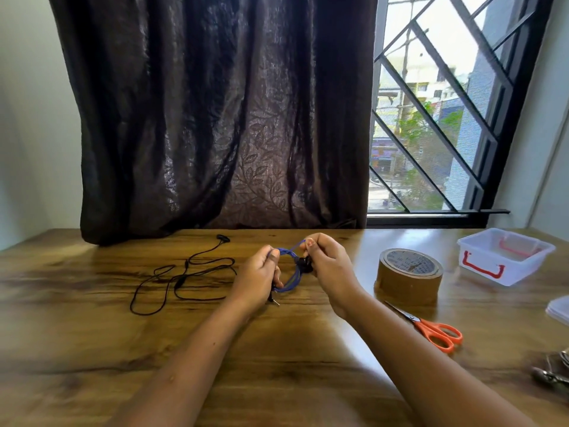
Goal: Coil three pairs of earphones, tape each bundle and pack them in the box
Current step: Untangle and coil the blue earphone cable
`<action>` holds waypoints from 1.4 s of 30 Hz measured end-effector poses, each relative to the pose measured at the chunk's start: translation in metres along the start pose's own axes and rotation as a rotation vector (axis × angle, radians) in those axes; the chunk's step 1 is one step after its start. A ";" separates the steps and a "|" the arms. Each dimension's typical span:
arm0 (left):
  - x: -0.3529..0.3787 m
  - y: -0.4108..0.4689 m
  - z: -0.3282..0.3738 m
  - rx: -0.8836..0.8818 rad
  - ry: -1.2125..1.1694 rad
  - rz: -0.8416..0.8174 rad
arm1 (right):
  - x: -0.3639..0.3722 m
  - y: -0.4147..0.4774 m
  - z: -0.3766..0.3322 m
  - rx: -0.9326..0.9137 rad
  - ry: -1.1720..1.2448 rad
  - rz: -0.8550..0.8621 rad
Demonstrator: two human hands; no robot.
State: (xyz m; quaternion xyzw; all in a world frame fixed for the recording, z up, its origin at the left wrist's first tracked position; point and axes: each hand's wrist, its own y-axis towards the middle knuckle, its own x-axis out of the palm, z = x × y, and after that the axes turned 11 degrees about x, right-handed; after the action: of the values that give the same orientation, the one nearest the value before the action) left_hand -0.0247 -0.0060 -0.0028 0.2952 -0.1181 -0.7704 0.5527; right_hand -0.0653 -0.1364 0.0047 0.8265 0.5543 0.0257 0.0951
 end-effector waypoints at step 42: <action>-0.001 -0.002 0.003 -0.010 -0.055 0.174 | 0.000 -0.014 -0.010 0.284 0.245 -0.428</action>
State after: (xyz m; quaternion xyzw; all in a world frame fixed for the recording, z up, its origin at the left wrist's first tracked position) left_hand -0.0277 -0.0053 -0.0008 0.2594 -0.1546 -0.7278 0.6157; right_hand -0.0795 -0.1297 0.0121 0.6864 0.7216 0.0268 -0.0860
